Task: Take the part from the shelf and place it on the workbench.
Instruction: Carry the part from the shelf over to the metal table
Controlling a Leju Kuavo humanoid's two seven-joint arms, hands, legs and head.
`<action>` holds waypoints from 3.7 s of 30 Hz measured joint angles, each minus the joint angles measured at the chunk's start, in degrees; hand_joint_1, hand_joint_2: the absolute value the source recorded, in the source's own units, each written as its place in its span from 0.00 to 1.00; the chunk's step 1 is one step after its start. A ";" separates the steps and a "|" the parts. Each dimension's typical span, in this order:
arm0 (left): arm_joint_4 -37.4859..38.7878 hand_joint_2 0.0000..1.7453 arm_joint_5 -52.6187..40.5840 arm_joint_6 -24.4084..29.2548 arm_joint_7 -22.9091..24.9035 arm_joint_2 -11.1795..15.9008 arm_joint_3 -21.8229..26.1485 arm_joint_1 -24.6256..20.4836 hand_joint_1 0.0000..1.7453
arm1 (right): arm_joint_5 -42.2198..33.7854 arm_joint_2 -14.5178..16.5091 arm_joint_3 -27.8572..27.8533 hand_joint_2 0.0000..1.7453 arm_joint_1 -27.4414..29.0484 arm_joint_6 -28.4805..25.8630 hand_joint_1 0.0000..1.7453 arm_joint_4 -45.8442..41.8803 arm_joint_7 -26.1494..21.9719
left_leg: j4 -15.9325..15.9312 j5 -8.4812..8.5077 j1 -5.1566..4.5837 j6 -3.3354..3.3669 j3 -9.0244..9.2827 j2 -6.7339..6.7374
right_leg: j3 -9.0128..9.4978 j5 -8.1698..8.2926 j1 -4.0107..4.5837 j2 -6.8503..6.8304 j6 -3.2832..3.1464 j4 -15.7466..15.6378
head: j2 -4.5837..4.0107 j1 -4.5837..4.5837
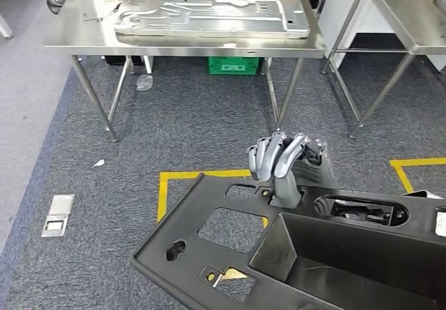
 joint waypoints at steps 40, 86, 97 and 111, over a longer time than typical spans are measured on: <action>0.00 1.00 0.00 -1.11 -1.01 0.68 1.39 1.00 0.00 | -1.93 0.00 -3.01 1.00 1.79 -0.10 1.00 -0.12 0.00 | -1.65 -4.71 -0.99 2.27 6.93 -2.54 | -8.29 -11.31 0.45 5.69 -0.60 15.16 | 0.00 -0.11; 0.02 1.00 0.00 -1.19 -1.08 0.76 1.34 0.05 0.00 | -2.08 0.98 -3.47 1.00 -1.02 -1.83 1.00 0.46 2.10 | 14.10 -11.51 0.43 -1.22 -2.36 -1.60 | -2.14 1.31 0.89 6.96 -3.66 -0.03 | 0.00 -0.13; 0.02 1.00 0.00 -1.17 -1.16 0.75 1.34 0.16 0.00 | -1.99 0.98 -3.66 1.00 -1.08 -1.80 1.00 0.22 2.05 | 1.13 -2.26 0.73 0.87 0.10 -1.95 | -0.97 -4.32 0.46 7.00 -0.18 5.52 | 0.00 -0.02; 0.02 1.00 0.00 -1.17 -1.16 0.48 1.32 -0.07 0.00 | -1.97 1.00 -4.00 1.00 -0.81 -1.65 1.00 -0.02 1.86 | -0.15 -6.91 0.17 -0.21 7.17 -2.11 | -5.26 3.55 1.53 6.61 -3.55 0.29 | 0.00 -0.14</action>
